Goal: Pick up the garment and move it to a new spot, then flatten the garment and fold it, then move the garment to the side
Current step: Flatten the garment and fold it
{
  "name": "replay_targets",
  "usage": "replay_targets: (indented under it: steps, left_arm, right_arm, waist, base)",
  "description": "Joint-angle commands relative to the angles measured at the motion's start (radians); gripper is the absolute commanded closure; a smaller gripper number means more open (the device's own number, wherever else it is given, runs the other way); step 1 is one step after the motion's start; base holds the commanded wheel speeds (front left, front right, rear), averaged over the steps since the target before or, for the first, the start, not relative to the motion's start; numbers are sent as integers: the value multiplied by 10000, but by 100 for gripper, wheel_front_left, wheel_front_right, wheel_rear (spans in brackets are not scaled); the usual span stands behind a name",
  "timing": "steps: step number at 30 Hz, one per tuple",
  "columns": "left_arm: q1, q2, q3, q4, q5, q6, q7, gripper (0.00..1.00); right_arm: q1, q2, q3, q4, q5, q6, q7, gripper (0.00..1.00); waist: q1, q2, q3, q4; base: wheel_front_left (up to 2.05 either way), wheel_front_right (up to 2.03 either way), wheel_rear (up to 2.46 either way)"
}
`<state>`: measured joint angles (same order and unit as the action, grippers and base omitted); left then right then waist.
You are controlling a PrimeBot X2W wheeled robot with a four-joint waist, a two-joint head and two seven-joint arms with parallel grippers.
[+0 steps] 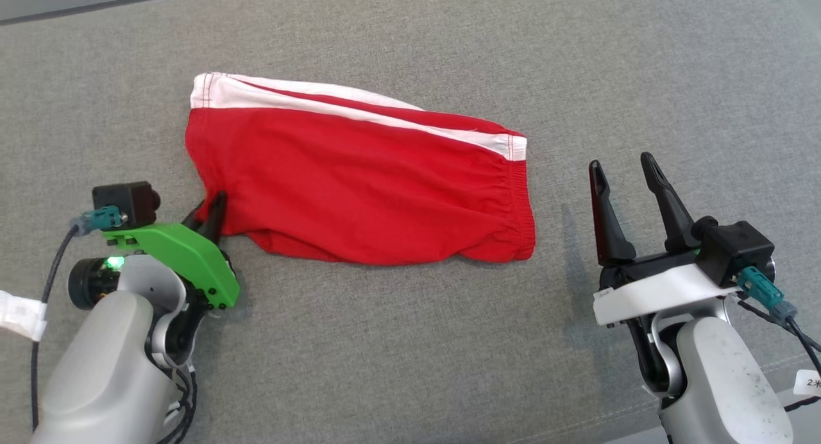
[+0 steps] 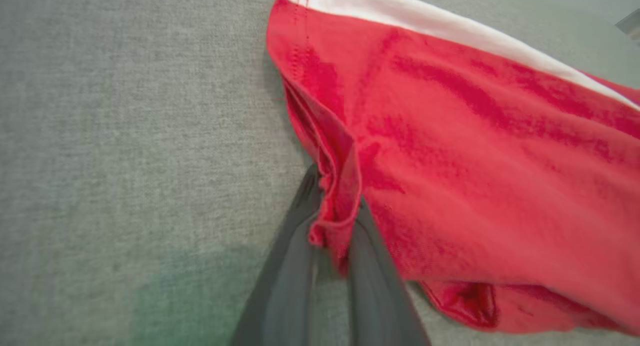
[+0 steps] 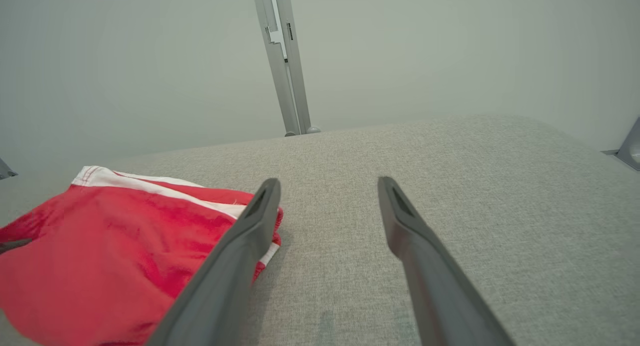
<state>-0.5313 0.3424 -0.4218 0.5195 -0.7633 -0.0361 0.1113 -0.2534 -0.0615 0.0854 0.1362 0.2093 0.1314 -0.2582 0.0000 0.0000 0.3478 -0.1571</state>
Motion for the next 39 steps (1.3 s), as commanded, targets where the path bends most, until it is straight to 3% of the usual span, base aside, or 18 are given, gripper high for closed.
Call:
replay_targets:
  steps: [1,12,21,29,30,32,39]
  left_arm:
    - [249,-42,-45,25,51,-37,-121,100]
    - [1375,-11,323,-1032,-235,137,-1273,100]
    - [3406,-151,564,-2979,-610,804,-1736,100]
    - [3950,-312,592,-3124,-739,1174,-1815,100]
    - [3922,-297,624,-3061,-697,1183,-1884,91]
    - [3840,-216,597,-2960,-508,1187,-2052,0]
    - [3716,92,541,-2826,194,1391,-2748,0]
  right_arm:
    - [102,-20,-32,7,36,-14,-47,0]
    - [452,-105,-238,123,-103,-14,78,0]
    - [822,-231,-450,26,-183,-14,543,0]
    - [907,-199,-429,-74,-289,-14,1079,0]
    - [909,-197,-416,-92,-297,-14,1152,0]
    - [929,-191,-385,-97,-302,-14,1233,0]
    - [987,-170,-389,-122,-131,-14,1591,0]
  waist:
    - [0,0,-92,65]
    - [0,0,-725,550]
    - [0,0,-1058,1039]
    - [0,0,-1214,1208]
    - [0,0,-1226,1206]
    - [0,0,-1257,1193]
    - [0,0,-1399,1223]
  base:
    - [0,0,0]
    - [0,0,0]
    - [0,0,0]
    - [0,0,0]
    - [0,0,0]
    - [0,0,0]
    - [0,0,0]
